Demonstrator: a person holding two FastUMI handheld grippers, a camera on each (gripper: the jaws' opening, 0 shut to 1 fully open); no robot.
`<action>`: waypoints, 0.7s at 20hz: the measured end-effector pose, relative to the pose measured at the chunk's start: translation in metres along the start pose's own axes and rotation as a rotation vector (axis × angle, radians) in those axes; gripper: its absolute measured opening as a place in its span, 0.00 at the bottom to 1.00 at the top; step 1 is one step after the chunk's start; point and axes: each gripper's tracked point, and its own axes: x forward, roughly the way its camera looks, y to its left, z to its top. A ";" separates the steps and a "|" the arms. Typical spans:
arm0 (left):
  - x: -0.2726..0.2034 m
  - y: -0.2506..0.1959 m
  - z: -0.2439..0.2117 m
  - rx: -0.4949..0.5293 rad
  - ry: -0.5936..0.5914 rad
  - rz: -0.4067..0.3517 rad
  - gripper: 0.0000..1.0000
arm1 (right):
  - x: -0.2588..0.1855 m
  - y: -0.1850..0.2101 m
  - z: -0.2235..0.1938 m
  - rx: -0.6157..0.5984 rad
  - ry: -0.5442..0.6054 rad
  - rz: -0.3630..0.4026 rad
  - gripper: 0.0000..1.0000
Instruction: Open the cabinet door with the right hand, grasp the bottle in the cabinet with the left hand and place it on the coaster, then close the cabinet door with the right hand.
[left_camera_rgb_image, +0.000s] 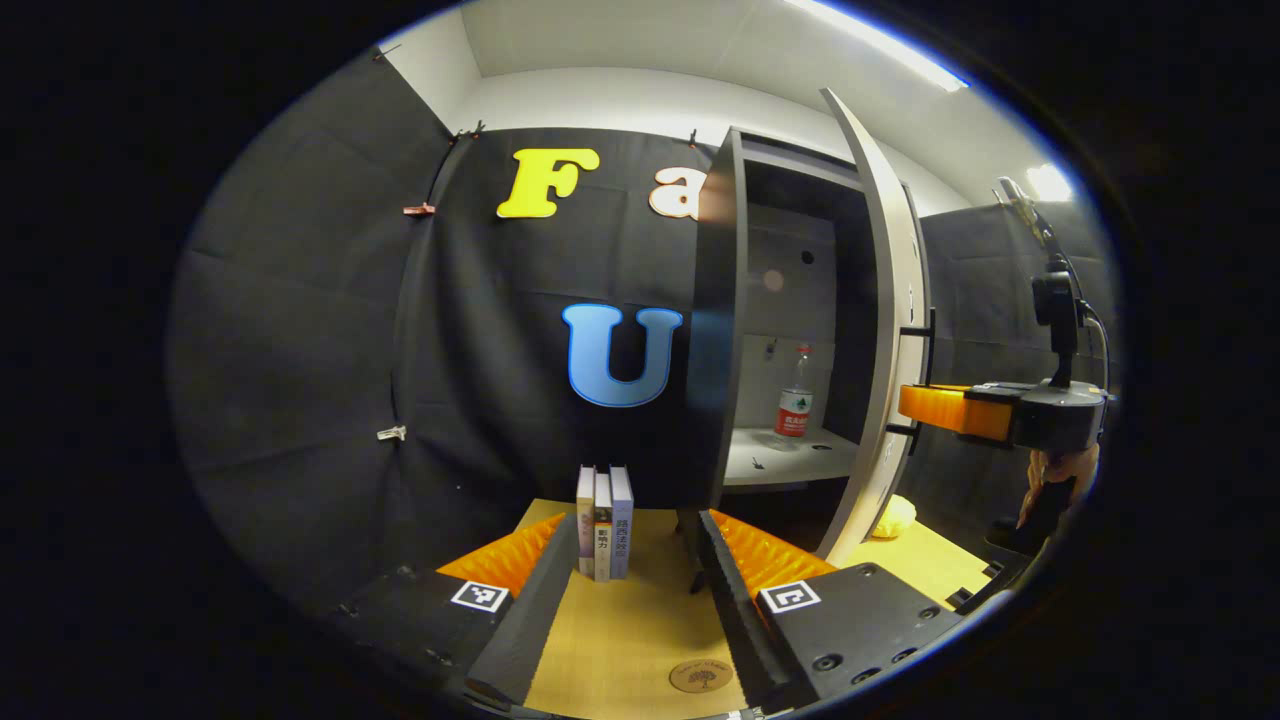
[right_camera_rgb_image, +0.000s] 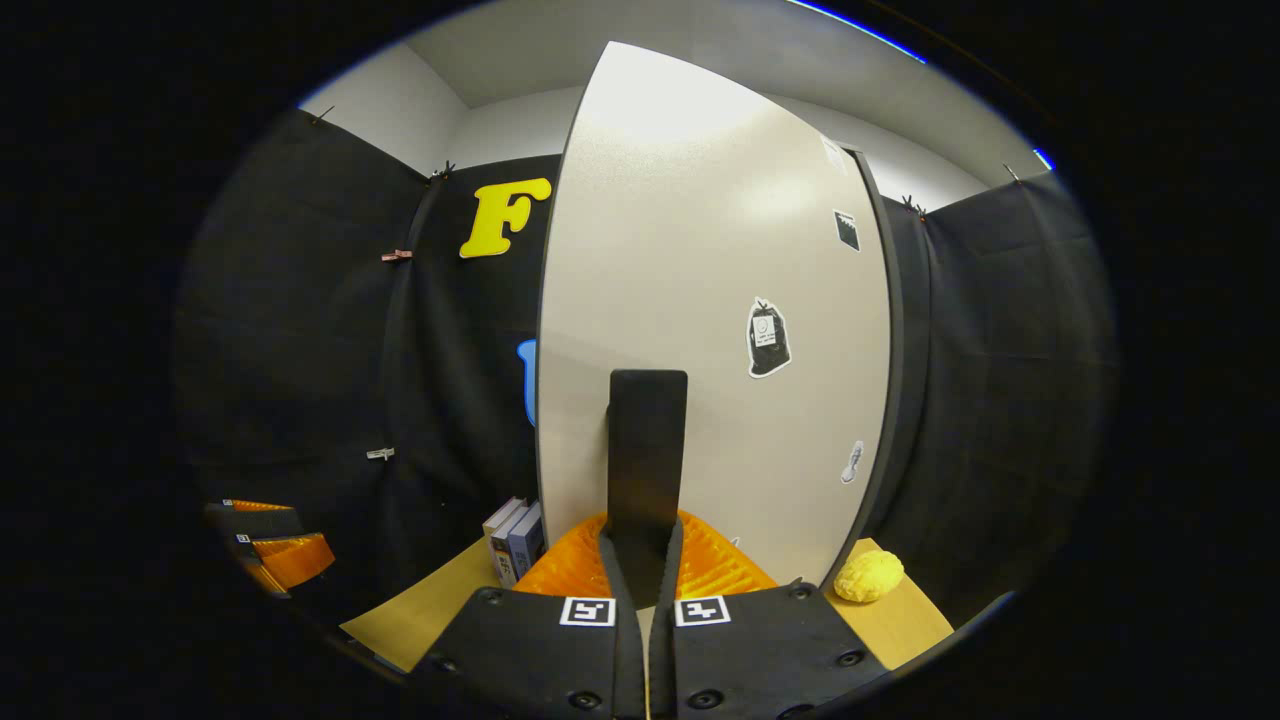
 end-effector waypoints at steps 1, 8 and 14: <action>0.001 -0.006 0.001 0.002 -0.001 -0.016 0.77 | -0.005 -0.004 0.000 0.002 0.004 -0.008 0.07; 0.013 -0.060 -0.002 0.007 0.005 -0.201 0.76 | -0.045 -0.048 -0.003 0.012 0.018 -0.121 0.06; 0.023 -0.104 -0.008 0.005 0.028 -0.344 0.76 | -0.077 -0.095 -0.001 -0.019 0.026 -0.259 0.05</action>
